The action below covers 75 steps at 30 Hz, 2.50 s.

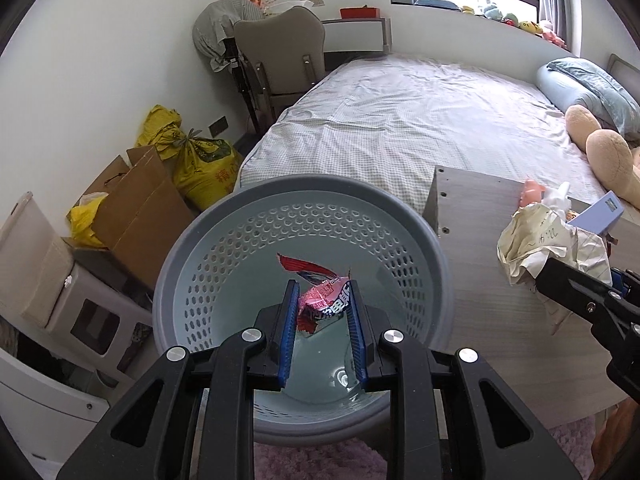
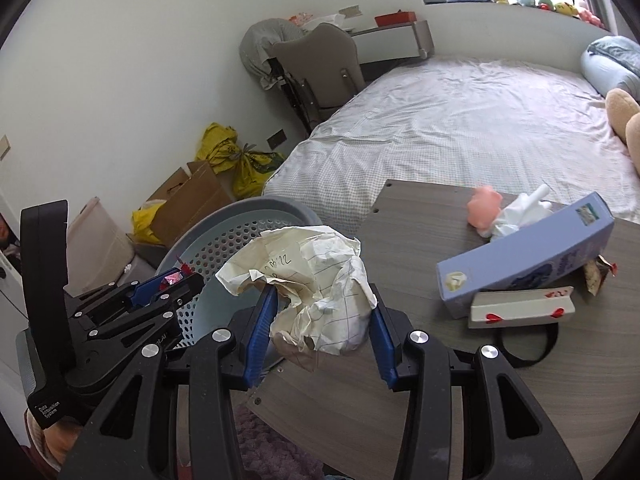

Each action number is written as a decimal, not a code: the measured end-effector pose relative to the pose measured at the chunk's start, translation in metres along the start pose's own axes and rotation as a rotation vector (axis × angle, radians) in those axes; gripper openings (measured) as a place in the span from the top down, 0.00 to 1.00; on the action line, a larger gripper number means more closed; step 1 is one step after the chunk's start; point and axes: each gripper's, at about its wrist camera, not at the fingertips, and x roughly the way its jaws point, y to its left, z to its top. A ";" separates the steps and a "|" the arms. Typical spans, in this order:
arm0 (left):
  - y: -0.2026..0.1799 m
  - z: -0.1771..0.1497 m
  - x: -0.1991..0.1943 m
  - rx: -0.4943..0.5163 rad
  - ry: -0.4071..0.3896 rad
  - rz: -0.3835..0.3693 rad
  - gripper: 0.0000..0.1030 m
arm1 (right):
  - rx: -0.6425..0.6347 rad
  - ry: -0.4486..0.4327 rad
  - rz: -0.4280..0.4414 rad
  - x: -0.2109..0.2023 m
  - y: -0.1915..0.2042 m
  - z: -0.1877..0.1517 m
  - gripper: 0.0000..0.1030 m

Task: Collect trash
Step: 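Carry both items over the grey basket and open both grippers to drop them, then move both tools back over the table toward the blue box and card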

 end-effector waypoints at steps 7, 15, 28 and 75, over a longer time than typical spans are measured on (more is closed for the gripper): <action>0.018 0.002 0.008 -0.023 0.007 0.024 0.77 | -0.032 0.032 0.019 0.019 0.016 0.007 0.57; 0.029 0.001 0.016 -0.046 0.019 0.032 0.77 | -0.064 0.053 0.026 0.037 0.029 0.013 0.57; 0.036 0.002 0.015 -0.067 0.017 0.046 0.61 | -0.079 0.046 0.029 0.046 0.035 0.018 0.39; -0.008 0.002 0.000 0.005 -0.015 -0.048 0.47 | 0.033 -0.024 -0.066 -0.011 -0.015 -0.003 0.34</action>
